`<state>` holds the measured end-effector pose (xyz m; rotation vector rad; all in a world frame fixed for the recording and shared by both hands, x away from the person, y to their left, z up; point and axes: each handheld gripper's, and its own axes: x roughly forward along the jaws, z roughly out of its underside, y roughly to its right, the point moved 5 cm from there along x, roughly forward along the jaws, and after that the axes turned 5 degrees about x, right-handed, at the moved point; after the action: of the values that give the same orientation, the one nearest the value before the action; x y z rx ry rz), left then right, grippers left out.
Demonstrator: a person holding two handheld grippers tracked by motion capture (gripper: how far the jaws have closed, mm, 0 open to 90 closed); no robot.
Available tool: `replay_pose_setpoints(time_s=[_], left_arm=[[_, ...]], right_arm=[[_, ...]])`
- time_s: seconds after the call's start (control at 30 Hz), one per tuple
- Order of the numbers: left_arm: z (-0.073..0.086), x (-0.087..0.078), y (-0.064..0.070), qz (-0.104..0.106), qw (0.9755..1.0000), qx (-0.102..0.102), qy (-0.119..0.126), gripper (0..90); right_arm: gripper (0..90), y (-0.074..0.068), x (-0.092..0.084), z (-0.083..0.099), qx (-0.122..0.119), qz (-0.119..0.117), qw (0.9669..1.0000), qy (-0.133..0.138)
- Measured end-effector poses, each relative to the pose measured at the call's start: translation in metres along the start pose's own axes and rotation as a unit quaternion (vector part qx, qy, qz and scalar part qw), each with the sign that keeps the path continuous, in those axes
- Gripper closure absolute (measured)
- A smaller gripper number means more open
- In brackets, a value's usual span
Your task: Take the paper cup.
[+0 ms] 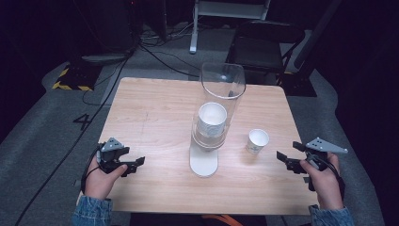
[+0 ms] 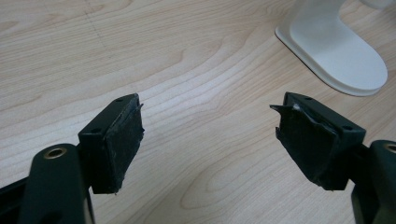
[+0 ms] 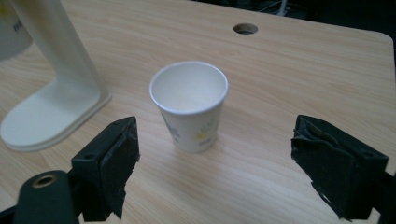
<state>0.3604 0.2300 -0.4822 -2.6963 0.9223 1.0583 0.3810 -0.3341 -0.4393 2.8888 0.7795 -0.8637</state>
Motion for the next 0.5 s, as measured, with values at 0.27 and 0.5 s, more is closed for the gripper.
replay_pose_setpoints(time_s=[0.27,0.5], left_arm=[[0.004,-0.003,0.001,-0.003,1.0000,0.008,-0.004,21.8],[0.014,-0.005,0.006,-0.003,0.9998,0.019,0.006,21.9]], right_arm=[[16.1,0.022,-0.007,0.024,0.015,0.011,0.9994,-0.027],[16.2,0.043,-0.005,0.044,0.029,0.013,0.9984,-0.047]])
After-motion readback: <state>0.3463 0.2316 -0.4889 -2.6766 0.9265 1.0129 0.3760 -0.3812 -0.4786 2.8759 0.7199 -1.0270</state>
